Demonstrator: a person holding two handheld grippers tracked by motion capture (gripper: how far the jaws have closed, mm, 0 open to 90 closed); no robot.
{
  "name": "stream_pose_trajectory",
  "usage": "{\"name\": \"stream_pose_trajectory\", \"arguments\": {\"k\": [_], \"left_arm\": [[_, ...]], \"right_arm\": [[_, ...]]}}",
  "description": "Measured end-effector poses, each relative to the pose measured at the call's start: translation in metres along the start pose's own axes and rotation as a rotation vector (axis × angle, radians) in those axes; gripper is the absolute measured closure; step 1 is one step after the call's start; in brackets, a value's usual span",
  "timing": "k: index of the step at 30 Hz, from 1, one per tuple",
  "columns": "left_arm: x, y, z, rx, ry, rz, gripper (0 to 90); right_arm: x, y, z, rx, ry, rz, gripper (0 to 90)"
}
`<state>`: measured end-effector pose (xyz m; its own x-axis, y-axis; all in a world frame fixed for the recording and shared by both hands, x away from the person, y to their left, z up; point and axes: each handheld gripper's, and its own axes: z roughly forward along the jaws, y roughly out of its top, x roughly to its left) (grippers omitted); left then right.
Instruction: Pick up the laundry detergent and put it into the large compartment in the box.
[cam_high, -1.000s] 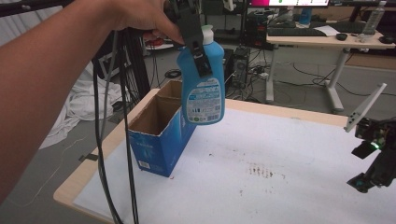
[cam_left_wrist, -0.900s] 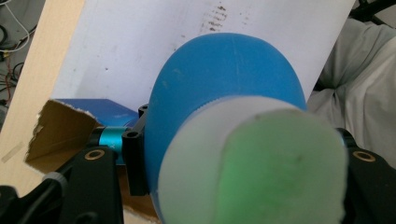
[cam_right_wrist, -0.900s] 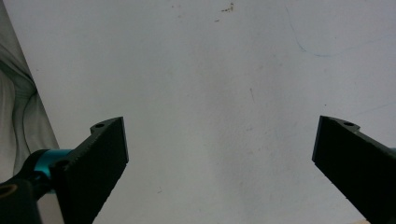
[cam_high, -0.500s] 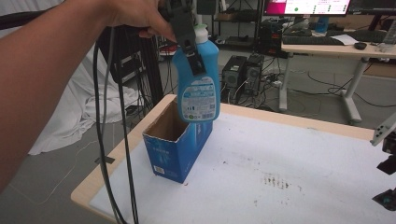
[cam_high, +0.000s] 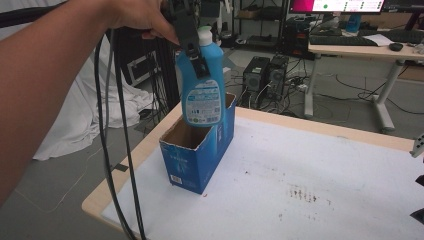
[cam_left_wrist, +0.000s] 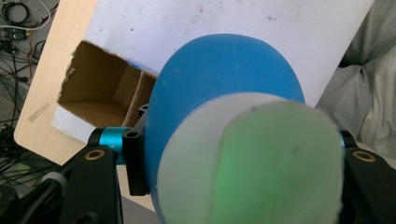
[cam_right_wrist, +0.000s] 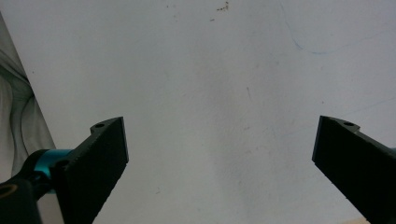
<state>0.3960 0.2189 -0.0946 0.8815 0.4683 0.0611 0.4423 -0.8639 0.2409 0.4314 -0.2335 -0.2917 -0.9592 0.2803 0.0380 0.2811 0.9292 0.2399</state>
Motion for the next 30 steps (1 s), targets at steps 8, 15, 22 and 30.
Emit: {"name": "stream_pose_trajectory", "arguments": {"k": [8, 15, 22, 30], "left_arm": [[0.011, -0.016, 0.011, 0.008, 0.005, -0.037, 37.9], [0.016, -0.026, 0.021, 0.019, 0.002, -0.051, 37.9], [0.023, -0.036, 0.04, 0.037, 0.008, -0.065, 37.8], [0.026, -0.042, 0.067, 0.075, -0.01, -0.067, 37.8]], "right_arm": [[-0.002, -0.003, 0.0, 0.001, -0.004, 0.014, 2.6], [-0.003, -0.002, 0.0, 0.001, -0.002, 0.005, 2.6], [-0.003, -0.001, 0.002, 0.01, -0.003, 0.014, 2.6], [-0.004, -0.002, 0.005, 0.007, 0.001, 0.014, 2.6]]}}
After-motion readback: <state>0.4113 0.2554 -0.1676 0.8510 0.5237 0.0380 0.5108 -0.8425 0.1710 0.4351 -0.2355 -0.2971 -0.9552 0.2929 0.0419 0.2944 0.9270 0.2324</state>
